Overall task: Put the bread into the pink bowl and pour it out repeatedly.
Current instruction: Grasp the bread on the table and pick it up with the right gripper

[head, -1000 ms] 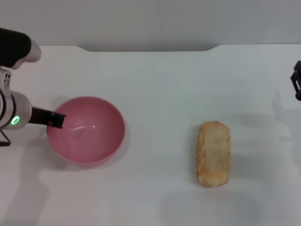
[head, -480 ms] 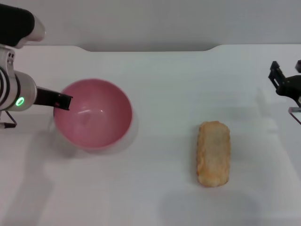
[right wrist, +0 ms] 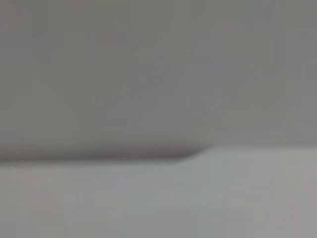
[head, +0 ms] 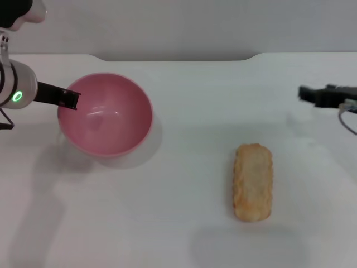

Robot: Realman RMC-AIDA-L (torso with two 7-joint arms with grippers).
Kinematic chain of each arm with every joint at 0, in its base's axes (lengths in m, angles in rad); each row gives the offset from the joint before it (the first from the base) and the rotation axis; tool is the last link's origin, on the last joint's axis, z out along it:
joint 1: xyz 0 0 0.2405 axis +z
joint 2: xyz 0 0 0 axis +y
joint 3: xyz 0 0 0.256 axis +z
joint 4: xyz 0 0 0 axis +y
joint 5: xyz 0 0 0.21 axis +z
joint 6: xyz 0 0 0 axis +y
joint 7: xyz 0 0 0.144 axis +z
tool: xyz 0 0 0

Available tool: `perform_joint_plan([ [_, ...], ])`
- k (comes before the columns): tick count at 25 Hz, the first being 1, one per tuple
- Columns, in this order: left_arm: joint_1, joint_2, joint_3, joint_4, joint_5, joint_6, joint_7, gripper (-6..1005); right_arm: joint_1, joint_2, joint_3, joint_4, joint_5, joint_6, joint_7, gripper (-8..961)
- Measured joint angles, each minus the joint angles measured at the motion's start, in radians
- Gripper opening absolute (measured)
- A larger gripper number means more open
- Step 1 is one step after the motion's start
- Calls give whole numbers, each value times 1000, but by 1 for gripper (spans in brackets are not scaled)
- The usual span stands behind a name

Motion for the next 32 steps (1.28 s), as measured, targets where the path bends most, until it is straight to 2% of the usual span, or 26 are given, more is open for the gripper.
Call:
perform_joint_plan([
  [3,-7,-2,-1,-14,1,10,8,46,73,-1,13,-13,0,178,3,636],
  [6,-21,-3,-1,-37,1,18,10,46,107,1,-33,-5,0,231,-9,636],
  [12,-37,-3,-1,-61,1,34,23,46,153,3,-99,15,2,261,-7,636],
  [32,-85,-1,-2,-102,2,52,25,46,180,9,-165,157,15,186,84,635],
])
